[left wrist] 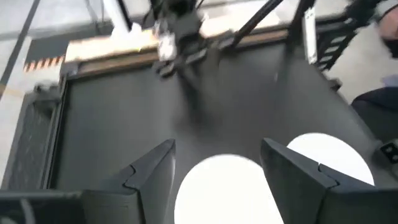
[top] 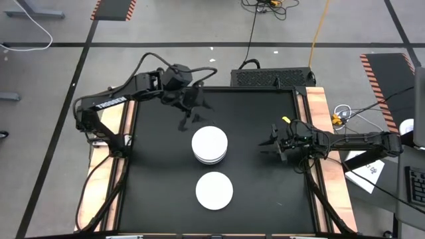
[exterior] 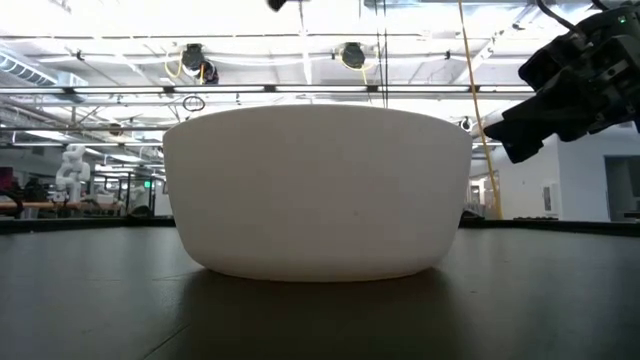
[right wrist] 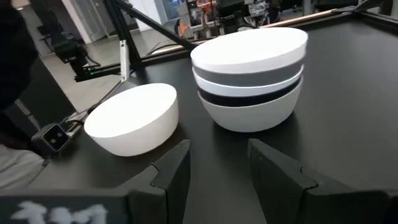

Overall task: Nest bowls inside each other
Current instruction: Stack the white bowl on top of the white bowl

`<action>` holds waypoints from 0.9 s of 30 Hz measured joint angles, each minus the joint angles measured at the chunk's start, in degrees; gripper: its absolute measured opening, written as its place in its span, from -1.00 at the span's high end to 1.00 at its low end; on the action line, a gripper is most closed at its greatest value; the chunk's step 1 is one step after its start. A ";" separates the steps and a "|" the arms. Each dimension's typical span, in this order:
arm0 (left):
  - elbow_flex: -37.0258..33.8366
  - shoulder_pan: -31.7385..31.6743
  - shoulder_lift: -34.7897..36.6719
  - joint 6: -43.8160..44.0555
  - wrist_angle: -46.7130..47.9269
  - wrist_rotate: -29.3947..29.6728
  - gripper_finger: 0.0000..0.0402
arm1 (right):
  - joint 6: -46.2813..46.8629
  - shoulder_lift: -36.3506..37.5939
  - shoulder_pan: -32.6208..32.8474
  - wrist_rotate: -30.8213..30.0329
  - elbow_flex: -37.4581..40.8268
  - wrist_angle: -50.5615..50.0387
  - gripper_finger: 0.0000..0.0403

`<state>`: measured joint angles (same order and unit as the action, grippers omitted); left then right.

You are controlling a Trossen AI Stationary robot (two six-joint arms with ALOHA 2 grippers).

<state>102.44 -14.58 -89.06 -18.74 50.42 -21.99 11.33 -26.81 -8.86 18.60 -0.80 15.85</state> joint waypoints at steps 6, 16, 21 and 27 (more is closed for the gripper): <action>-12.88 -5.55 9.23 2.24 -6.34 -0.53 -0.12 | 0.63 0.00 0.00 1.23 -0.02 -0.30 0.24; -42.83 -8.19 30.49 8.01 -18.33 -0.51 -0.11 | 0.32 0.00 0.00 1.23 -0.02 0.11 0.24; -56.83 -7.91 40.59 14.63 -28.40 -0.48 -0.11 | -0.15 0.00 0.00 1.23 0.00 0.15 0.24; -72.29 -7.85 49.25 23.28 -48.50 -0.49 -0.11 | 0.37 0.02 0.00 1.23 -0.02 1.64 0.24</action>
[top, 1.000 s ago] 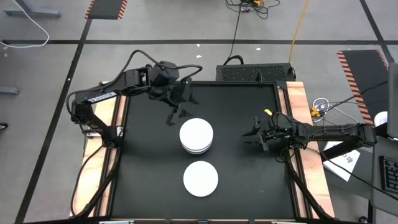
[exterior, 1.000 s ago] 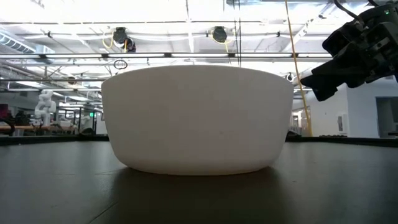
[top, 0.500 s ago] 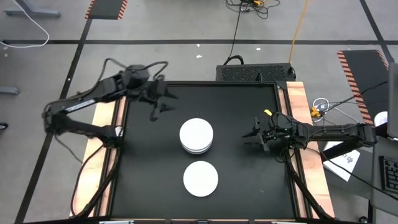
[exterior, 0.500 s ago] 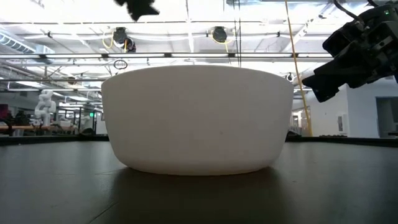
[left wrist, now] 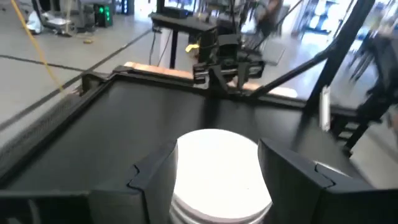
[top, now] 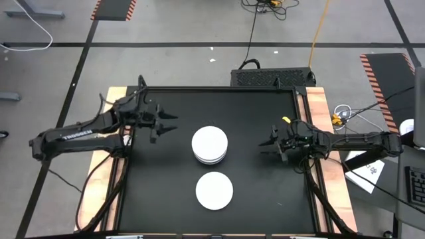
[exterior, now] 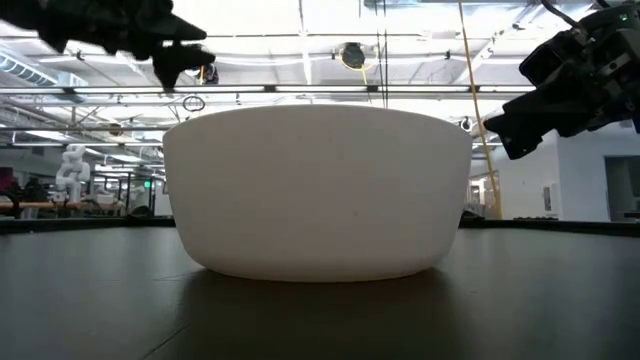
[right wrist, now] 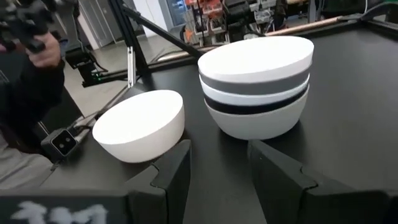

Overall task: Nest bowls inside each other
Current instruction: Stack the white bowl on top of the white bowl

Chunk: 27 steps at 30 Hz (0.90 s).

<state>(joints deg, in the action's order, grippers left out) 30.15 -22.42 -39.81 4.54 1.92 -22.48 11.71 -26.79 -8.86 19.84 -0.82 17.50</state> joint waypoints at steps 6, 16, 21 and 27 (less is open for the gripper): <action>-8.24 -0.05 3.56 2.93 -8.39 1.02 -0.11 | 0.65 0.00 0.00 0.02 0.02 1.33 0.24; -15.07 -0.06 9.31 1.99 -8.47 2.56 -0.11 | -0.27 0.00 0.00 0.01 0.00 1.49 0.24; -19.44 -0.06 14.12 2.25 -9.44 2.48 -0.11 | -0.37 0.00 0.00 0.00 0.00 1.49 0.24; -23.63 -0.06 19.24 3.82 -9.87 1.97 -0.11 | -0.83 0.00 0.00 0.00 0.01 1.49 0.24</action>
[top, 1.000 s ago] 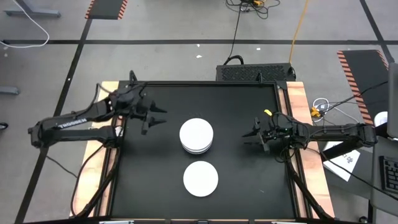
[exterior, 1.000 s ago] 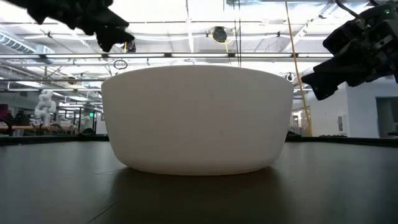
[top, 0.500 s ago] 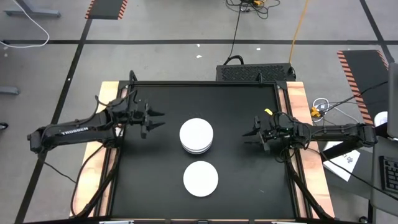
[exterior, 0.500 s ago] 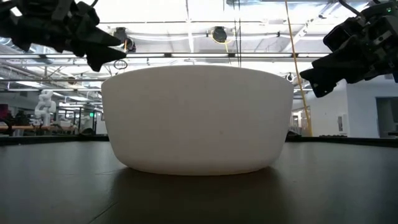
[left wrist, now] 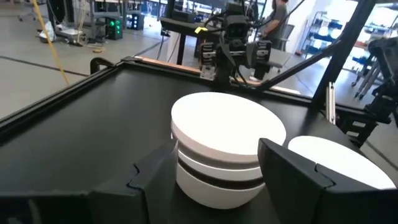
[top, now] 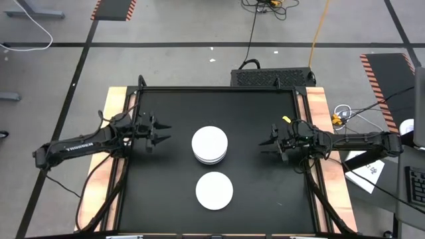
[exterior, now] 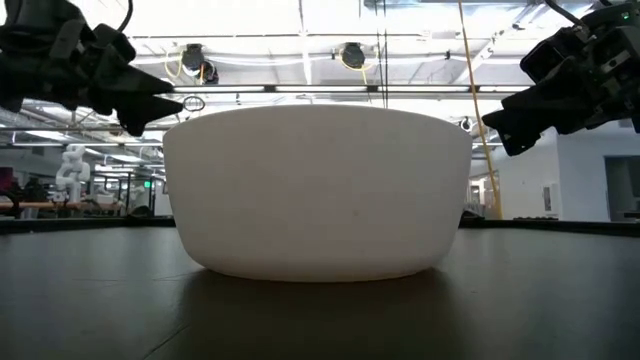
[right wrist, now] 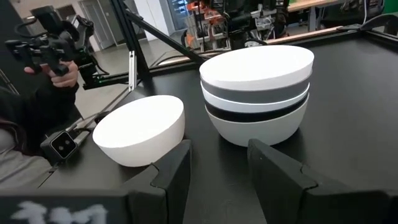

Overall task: Nest bowls inside each other
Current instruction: Stack the white bowl on top of the white bowl

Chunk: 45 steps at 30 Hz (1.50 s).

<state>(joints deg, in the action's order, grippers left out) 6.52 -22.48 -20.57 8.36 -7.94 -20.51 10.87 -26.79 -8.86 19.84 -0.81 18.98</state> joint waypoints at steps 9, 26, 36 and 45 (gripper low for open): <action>-5.04 0.00 5.06 1.04 -0.20 -0.22 -0.11 | 0.00 0.00 0.00 0.00 -0.01 0.00 0.24; -5.96 0.00 5.50 -4.09 3.80 -0.74 -0.11 | -1.62 -0.02 0.00 0.00 0.00 -0.02 0.24; -5.96 0.00 5.50 -4.82 3.82 -0.44 -0.11 | -2.77 0.00 0.00 0.00 0.00 2.94 0.24; -5.94 0.00 5.50 -4.85 3.91 -0.44 -0.11 | -2.57 0.00 0.05 0.00 0.00 5.12 0.24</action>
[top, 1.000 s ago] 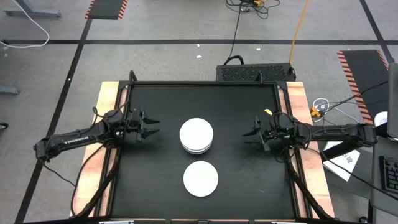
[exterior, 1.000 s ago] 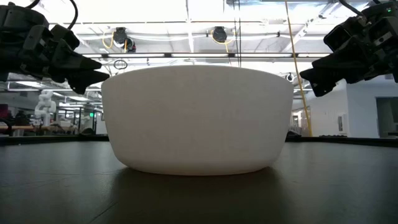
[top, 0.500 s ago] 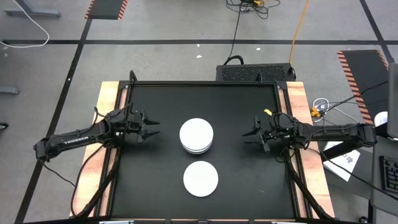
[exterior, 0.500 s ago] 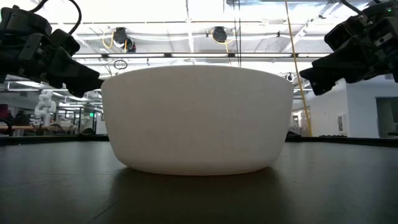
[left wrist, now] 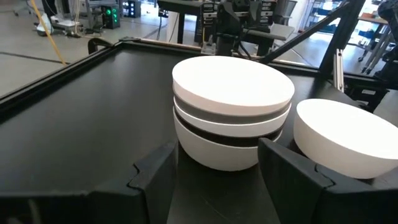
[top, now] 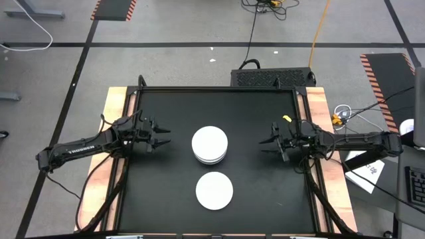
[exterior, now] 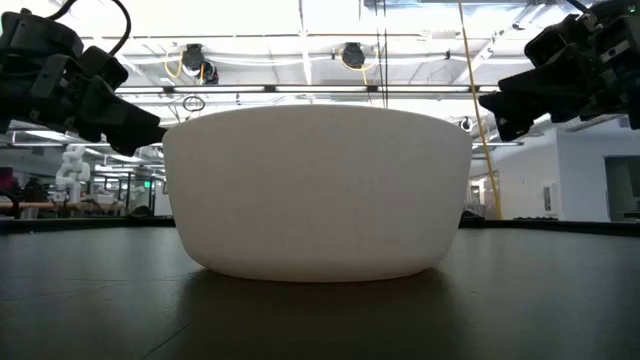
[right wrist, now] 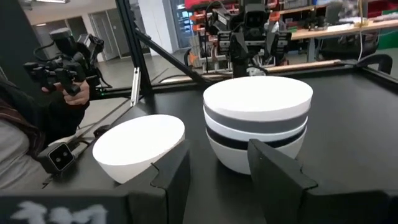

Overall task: Nest bowls inside each other
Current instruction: Stack the white bowl on top of the white bowl

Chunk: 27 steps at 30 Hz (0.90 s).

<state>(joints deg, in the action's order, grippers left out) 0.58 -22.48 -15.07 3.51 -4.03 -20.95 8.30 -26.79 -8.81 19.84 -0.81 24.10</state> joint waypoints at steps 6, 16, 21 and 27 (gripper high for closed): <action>0.00 0.00 0.00 0.00 0.00 0.01 -0.11 | -0.92 -0.56 3.22 -0.18 -0.42 3.74 0.24; 0.02 0.00 -0.02 -0.02 0.00 0.04 -0.11 | 1.44 -9.63 13.75 -13.42 -9.62 -2.23 0.24; 0.04 0.00 -0.02 -0.04 0.00 0.04 -0.11 | 0.76 -17.45 18.96 -19.72 -17.02 -7.13 0.21; 0.04 0.00 -0.02 -0.87 0.10 0.04 -0.11 | 1.39 -24.66 23.38 -26.83 -26.49 -15.52 -0.02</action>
<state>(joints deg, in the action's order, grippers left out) 0.62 -22.48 -15.09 2.63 -3.93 -20.91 9.69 -51.45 14.56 -6.99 -27.29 8.58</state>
